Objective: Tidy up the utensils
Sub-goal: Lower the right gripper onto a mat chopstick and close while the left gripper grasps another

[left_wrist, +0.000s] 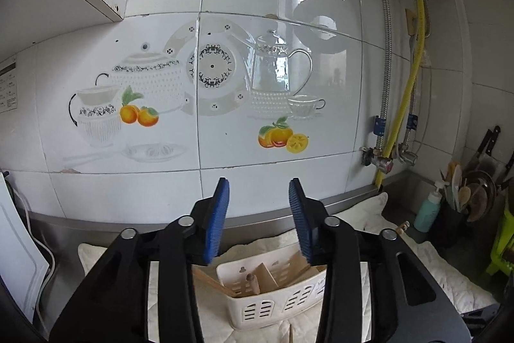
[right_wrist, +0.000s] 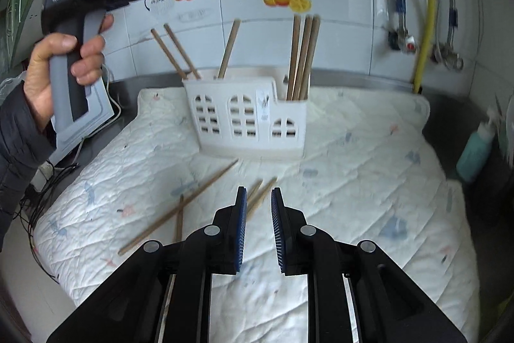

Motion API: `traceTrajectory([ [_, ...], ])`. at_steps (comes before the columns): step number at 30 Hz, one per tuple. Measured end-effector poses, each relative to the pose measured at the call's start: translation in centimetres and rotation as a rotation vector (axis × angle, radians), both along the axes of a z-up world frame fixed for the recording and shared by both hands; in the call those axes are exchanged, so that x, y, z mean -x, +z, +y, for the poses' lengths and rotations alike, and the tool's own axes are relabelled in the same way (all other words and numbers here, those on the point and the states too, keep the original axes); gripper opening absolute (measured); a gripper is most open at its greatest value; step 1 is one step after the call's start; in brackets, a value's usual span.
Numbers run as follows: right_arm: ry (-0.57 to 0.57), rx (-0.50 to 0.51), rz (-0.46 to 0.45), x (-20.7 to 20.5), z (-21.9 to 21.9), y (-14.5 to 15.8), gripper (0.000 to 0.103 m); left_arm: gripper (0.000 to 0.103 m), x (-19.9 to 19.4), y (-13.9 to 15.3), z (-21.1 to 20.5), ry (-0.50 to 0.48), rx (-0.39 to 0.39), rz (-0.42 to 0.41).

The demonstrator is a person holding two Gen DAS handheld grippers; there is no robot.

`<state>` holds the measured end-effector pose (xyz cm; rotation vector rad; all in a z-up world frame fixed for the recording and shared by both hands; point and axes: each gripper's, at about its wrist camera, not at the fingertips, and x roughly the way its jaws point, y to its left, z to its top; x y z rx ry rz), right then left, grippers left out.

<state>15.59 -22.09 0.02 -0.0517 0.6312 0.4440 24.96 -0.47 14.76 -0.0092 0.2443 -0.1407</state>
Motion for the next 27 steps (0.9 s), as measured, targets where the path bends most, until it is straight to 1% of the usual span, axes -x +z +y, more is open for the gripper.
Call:
traceTrajectory([
  [1,-0.007,-0.005,0.013,0.4,0.1,-0.6,0.016,0.042,0.6,0.1,0.0,-0.002,-0.004,-0.005],
  [5,-0.003,-0.046,0.073,2.4,0.6,-2.7,0.016,0.052,3.1,-0.2,0.6,-0.024,0.009,0.001],
  [6,-0.005,-0.053,0.087,2.8,0.8,-3.2,0.016,0.054,3.7,-0.5,0.7,-0.025,0.012,0.01],
  [8,-0.006,-0.083,0.125,3.5,1.1,-4.1,0.016,0.06,4.9,-1.2,1.1,-0.033,0.022,0.03],
  [10,-0.013,-0.128,0.165,4.0,1.5,-5.1,0.016,0.061,6.3,-2.0,1.4,-0.021,0.02,0.034],
  [12,-0.042,-0.128,0.163,4.6,2.0,-5.5,0.016,0.063,7.8,-2.7,1.7,-0.009,0.022,0.031],
  [14,-0.056,-0.176,0.199,4.7,2.3,-6.1,0.016,0.064,9.4,-3.6,2.3,-0.002,0.041,0.034],
  [16,-0.077,-0.204,0.221,4.8,2.6,-6.7,0.016,0.066,10.8,-4.5,2.7,0.015,0.038,0.029],
  [18,-0.1,-0.213,0.228,4.7,2.8,-7.0,0.016,0.068,12.0,-5.5,3.1,0.03,0.029,0.032],
  [20,-0.115,-0.22,0.239,4.5,3.1,-7.3,0.016,0.073,12.8,-6.7,3.6,0.026,0.04,0.056],
  [25,-0.15,-0.211,0.262,4.3,4.0,-8.4,0.016,0.074,14.7,-9.8,4.5,0.024,0.041,0.113],
  [27,-0.156,-0.209,0.266,4.2,4.2,-8.5,0.016,0.076,15.5,-11.0,4.9,0.03,0.051,0.132],
])
